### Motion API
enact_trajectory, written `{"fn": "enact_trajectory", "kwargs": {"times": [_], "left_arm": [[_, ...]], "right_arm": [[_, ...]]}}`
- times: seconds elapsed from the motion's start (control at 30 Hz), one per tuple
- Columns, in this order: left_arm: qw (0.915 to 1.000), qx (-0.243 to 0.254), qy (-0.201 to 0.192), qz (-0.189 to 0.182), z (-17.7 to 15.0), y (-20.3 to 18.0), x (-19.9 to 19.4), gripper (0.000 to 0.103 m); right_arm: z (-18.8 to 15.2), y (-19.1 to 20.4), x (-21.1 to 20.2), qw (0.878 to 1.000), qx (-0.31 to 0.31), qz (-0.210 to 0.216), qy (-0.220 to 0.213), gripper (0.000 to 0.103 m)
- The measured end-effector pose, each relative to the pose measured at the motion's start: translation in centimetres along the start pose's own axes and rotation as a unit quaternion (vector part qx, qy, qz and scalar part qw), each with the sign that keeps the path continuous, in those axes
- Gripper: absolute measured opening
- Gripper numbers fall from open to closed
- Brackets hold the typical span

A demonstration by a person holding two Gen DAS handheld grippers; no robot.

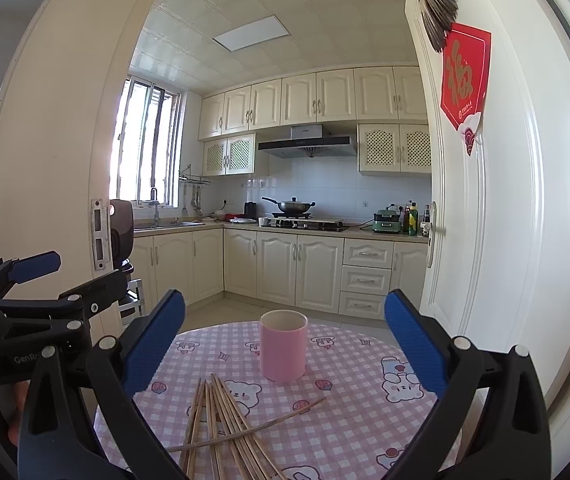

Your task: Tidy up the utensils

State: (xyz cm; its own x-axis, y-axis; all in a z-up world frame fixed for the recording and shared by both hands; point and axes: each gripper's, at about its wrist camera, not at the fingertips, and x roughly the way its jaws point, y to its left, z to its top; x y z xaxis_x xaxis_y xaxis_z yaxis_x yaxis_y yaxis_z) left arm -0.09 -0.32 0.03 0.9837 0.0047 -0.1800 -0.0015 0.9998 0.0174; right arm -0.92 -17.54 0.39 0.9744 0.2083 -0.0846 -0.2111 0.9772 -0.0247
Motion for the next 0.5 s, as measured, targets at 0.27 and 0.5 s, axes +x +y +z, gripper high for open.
{"fn": "enact_trajectory", "kwargs": {"times": [0.27,0.5], "left_arm": [[1.0000,0.000,0.001,0.000,-0.12,-0.04,0.09,0.097],[1.0000,0.001,0.004,0.000,-0.40,-0.04,0.20,0.097]], "right_arm": [[-0.04,-0.08,-0.02,1.000,0.001,0.000,0.001,0.096],[-0.12,-0.16,0.01,1.000,0.003,-0.001,0.004,0.096]]}}
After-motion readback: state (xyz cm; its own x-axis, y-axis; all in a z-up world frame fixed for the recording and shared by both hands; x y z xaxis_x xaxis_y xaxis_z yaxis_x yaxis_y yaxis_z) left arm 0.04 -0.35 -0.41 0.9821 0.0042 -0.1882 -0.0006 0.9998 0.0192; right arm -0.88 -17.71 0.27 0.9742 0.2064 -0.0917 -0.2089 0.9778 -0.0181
